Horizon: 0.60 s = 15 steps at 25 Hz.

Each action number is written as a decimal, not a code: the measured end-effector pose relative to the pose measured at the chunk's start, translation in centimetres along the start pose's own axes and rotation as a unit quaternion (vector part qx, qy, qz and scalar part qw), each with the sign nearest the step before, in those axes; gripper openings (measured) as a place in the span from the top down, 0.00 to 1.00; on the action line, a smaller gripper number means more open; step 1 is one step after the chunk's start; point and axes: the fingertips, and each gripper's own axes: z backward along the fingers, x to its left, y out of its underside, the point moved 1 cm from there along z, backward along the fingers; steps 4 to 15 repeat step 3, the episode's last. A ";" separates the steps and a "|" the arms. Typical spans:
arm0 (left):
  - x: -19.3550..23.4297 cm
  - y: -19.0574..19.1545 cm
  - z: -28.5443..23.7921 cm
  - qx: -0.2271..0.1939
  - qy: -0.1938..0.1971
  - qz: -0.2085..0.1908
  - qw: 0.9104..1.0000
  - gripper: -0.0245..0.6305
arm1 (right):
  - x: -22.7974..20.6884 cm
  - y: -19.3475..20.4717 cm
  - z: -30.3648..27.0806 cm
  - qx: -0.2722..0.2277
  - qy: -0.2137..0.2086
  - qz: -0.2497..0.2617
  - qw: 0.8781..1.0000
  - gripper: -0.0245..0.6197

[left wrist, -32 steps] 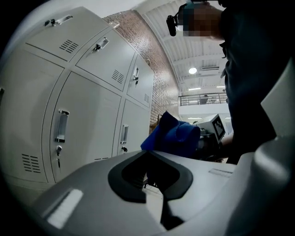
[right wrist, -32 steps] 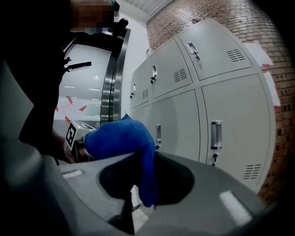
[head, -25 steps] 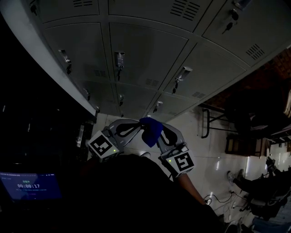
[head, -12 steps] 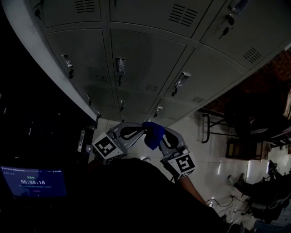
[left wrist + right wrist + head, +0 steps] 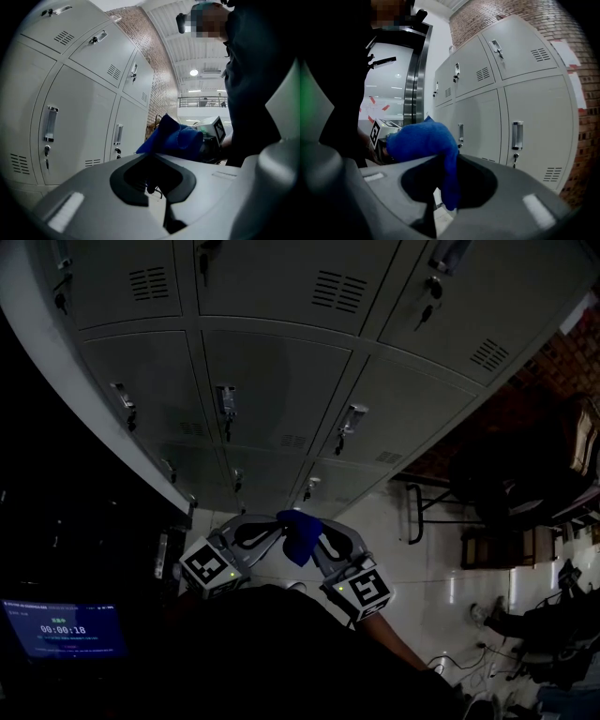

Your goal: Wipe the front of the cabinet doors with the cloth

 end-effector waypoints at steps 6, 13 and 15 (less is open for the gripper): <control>-0.1 0.6 0.2 0.005 -0.005 0.006 1.000 0.96 | -0.2 0.1 0.6 -0.003 0.005 -0.002 1.000 0.85; -0.1 0.6 0.2 0.005 -0.005 0.006 1.000 0.96 | -0.2 0.1 0.6 -0.003 0.005 -0.002 1.000 0.85; -0.1 0.6 0.2 0.005 -0.005 0.006 1.000 0.96 | -0.2 0.1 0.6 -0.003 0.005 -0.002 1.000 0.85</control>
